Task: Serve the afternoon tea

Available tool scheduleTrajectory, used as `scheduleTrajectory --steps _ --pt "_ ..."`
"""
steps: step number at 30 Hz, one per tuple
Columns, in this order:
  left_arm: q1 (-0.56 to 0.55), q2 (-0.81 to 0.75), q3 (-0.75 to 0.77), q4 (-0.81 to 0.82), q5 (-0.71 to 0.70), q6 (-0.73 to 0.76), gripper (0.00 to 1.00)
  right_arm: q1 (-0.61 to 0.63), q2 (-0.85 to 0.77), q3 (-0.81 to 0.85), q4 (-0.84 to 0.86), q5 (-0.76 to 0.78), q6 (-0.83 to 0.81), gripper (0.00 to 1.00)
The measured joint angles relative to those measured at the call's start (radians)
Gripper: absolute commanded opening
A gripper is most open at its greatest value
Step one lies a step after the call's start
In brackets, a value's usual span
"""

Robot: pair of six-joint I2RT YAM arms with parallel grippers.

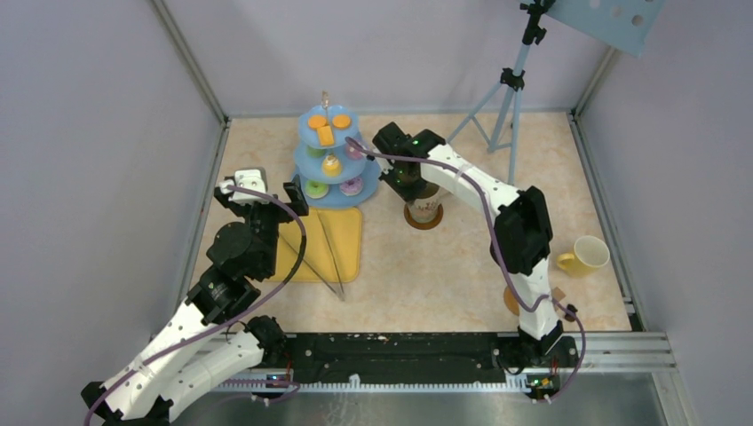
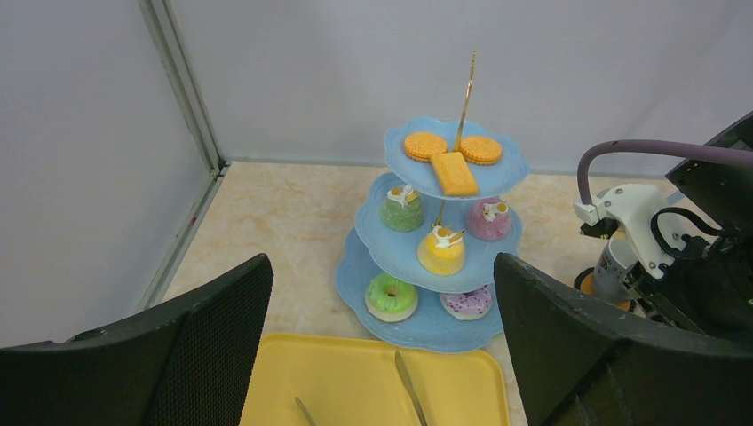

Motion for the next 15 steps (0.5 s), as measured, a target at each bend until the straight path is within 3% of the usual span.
scheduleTrajectory --steps 6,15 --pt "0.0 0.0 0.0 -0.002 0.0 0.0 0.99 0.019 0.0 0.0 0.008 -0.002 0.012 0.0" --pt "0.0 0.0 0.0 -0.002 0.003 0.0 0.99 0.023 -0.013 -0.036 0.049 0.041 0.018 0.36"
